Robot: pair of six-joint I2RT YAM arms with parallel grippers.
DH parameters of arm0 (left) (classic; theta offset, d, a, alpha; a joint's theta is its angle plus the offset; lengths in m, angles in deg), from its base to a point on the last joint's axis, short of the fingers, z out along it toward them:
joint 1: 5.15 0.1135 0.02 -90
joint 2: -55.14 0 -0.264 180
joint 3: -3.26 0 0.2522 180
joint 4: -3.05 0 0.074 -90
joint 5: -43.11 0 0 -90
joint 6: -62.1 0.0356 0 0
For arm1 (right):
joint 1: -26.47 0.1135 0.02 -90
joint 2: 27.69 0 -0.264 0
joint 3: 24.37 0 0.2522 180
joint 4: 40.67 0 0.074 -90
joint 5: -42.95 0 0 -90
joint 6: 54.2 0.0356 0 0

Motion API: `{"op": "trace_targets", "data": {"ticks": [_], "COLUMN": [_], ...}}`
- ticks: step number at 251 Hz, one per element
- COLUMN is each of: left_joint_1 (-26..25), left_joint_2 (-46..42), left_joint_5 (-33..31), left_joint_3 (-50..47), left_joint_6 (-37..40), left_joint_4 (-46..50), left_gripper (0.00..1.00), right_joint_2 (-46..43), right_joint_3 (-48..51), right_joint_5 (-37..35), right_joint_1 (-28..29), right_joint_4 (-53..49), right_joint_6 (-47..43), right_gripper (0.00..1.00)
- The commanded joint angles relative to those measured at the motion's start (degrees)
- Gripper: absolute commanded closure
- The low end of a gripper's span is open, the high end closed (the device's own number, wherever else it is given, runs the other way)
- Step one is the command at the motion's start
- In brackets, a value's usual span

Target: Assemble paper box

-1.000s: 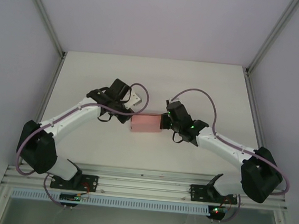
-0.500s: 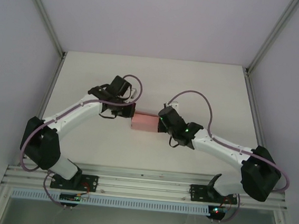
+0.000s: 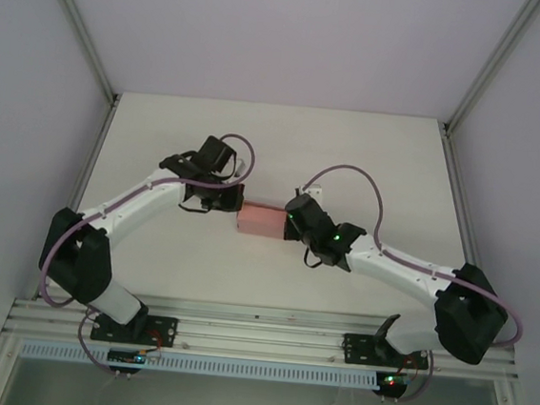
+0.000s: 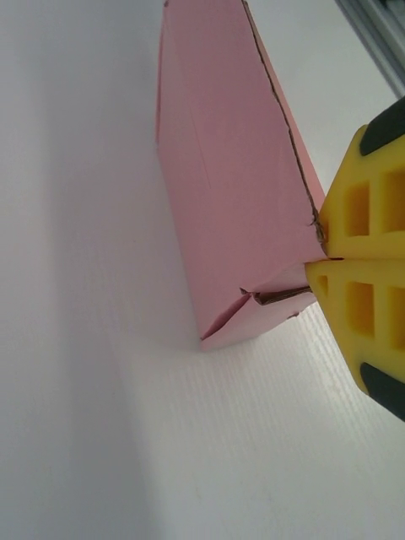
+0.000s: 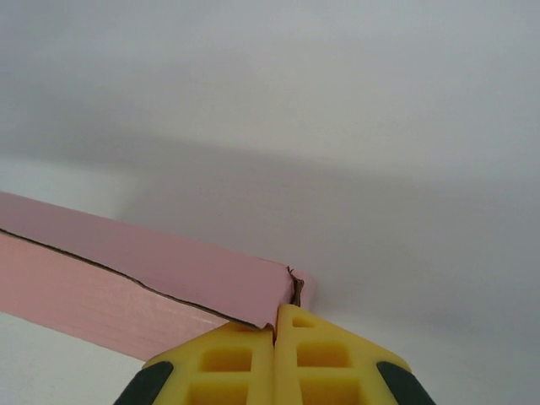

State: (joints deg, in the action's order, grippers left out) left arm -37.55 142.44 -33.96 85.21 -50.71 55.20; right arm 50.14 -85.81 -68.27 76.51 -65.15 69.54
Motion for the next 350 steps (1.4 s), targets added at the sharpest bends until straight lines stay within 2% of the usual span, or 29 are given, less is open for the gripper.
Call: {"op": "trace_targets", "data": {"ticks": [1, 25, 68, 100, 112, 122, 131, 143, 174, 190, 221, 239, 252, 263, 289, 320, 339, 350], "left_joint_1": [-3.34, -5.60, -6.79, -6.83, -6.79, -6.74, -6.78, -6.79, -6.73, -6.79, -6.35, -5.68, -4.85, -3.98, -0.96, 1.22, 1.54, 1.60], "left_joint_2": [1.72, 1.27, 0.15, -0.55, -1.27, -1.93, -2.58, -3.47, -5.15, -5.88, -6.92, -7.53, -8.09, -8.44, -8.41, -7.13, -5.36, -4.01], "left_joint_5": [-1.46, -4.80, -5.13, -5.12, -5.79, -5.73, -5.64, -5.64, -6.80, -7.57, -11.77, -12.33, -12.21, -11.33, -9.20, -5.96, -4.16, -3.58], "left_joint_3": [-3.84, -6.34, -10.37, -9.51, -8.97, -8.51, -8.01, -7.43, -5.07, -3.59, -0.73, 0.76, 1.07, 0.98, 0.67, 0.13, 0.02, 0.19], "left_joint_6": [3.45, 3.94, 2.86, 2.07, 1.61, 1.73, 1.82, 1.89, 2.21, 2.10, 1.74, 1.97, 1.29, 0.68, -0.97, -0.95, -0.25, 0.04], "left_joint_4": [0.79, -0.24, -3.56, -3.47, -3.24, -3.03, -2.70, -2.52, -1.08, -0.12, 2.24, 2.51, 1.35, -0.04, -3.07, -5.89, -7.46, -7.36], "left_gripper": [1.00, 1.00, 1.00, 1.00, 0.89, 0.84, 0.74, 0.70, 0.49, 0.46, 0.29, 0.23, 0.08, 0.00, 0.00, 0.00, 0.00, 0.00], "right_joint_2": [0.63, -0.27, -0.86, -1.75, -2.12, -2.23, -2.32, -2.49, -3.40, -4.09, -5.69, -6.40, -6.70, -6.81, -6.59, -5.11, -4.15, -3.70], "right_joint_3": [5.65, 9.05, 10.79, 8.99, 8.28, 7.47, 6.73, 5.55, 2.88, 1.86, 0.33, -0.32, -0.66, -0.94, -1.88, -3.21, -3.25, -2.95], "right_joint_5": [4.94, 6.00, 6.96, 8.49, 9.86, 10.28, 10.47, 11.25, 13.12, 14.69, 16.47, 18.62, 20.31, 20.93, 20.80, 21.07, 20.59, 20.66], "right_joint_1": [0.72, 0.76, 0.62, 0.04, -0.20, -0.45, -0.79, -1.41, -3.64, -5.21, -7.77, -9.35, -10.37, -10.96, -12.22, -13.54, -14.41, -14.94], "right_joint_4": [-0.04, 4.40, 4.82, 3.30, 3.23, 2.74, 2.10, 1.18, -0.50, -0.77, -0.94, -0.72, -0.23, -0.33, -0.62, -1.29, -1.85, -1.85], "right_joint_6": [-3.96, -6.01, -7.17, -6.84, -7.10, -7.04, -6.67, -6.58, -5.97, -6.13, -6.02, -5.88, -5.92, -5.95, -5.86, -6.28, -6.50, -6.54], "right_gripper": [1.00, 1.00, 1.00, 0.89, 0.88, 0.83, 0.79, 0.68, 0.59, 0.55, 0.47, 0.42, 0.36, 0.33, 0.24, 0.23, 0.16, 0.08]}}
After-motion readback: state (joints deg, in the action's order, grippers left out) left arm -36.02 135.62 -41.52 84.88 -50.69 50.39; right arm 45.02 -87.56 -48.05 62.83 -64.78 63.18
